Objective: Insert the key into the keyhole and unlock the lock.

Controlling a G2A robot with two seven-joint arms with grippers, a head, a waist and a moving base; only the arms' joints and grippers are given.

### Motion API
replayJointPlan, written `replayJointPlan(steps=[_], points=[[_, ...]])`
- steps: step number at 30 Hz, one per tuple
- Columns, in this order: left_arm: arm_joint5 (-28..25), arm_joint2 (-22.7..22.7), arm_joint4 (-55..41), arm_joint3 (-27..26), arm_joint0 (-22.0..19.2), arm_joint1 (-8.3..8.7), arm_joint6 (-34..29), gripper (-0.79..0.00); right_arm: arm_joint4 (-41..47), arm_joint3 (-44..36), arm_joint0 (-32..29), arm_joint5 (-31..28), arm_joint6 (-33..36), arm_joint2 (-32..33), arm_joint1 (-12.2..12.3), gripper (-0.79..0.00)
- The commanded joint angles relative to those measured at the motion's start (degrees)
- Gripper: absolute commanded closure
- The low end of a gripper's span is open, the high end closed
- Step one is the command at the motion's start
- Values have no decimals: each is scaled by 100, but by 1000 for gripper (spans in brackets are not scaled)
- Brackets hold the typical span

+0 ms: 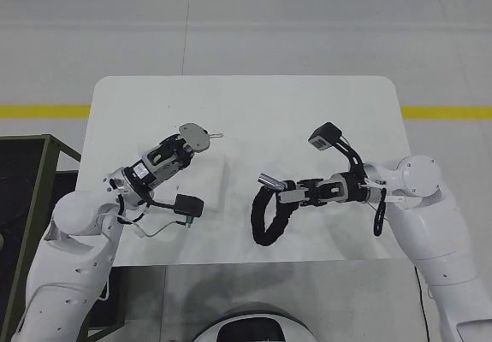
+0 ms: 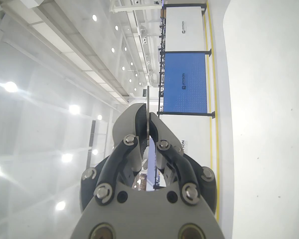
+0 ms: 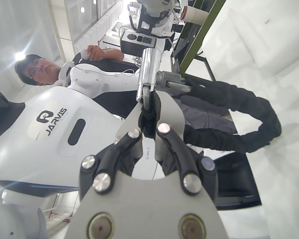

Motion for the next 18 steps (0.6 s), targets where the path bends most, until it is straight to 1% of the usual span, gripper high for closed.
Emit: replayJointPlan(steps=[1,3,5,6,7,10,13,18], points=[[-17,-2,-24,-5,2,0,-8,0,6,0,-1,-1,3,0,0,0],[22,3,29,-55,26,1,-3,0,-180,-132,-190,-8,-169,17,16,0],[574,68,654,-364,222,21,187,0,-456,-236,-243,17,-304,42,34,0],[828,140,828,-390,310,29,391,0,-513,-253,-233,34,-333,35,37,0],[971,175,790,-348,368,29,493,0,-525,-267,-212,46,-331,19,38,0],[1153,181,876,-240,406,41,710,0,-651,-305,-111,60,-251,-21,46,0],[1159,236,964,-171,443,53,931,0,-639,-289,-38,93,-203,-33,52,0],[1285,298,1045,-170,446,72,1308,0,-731,-277,107,37,90,-181,57,0]])
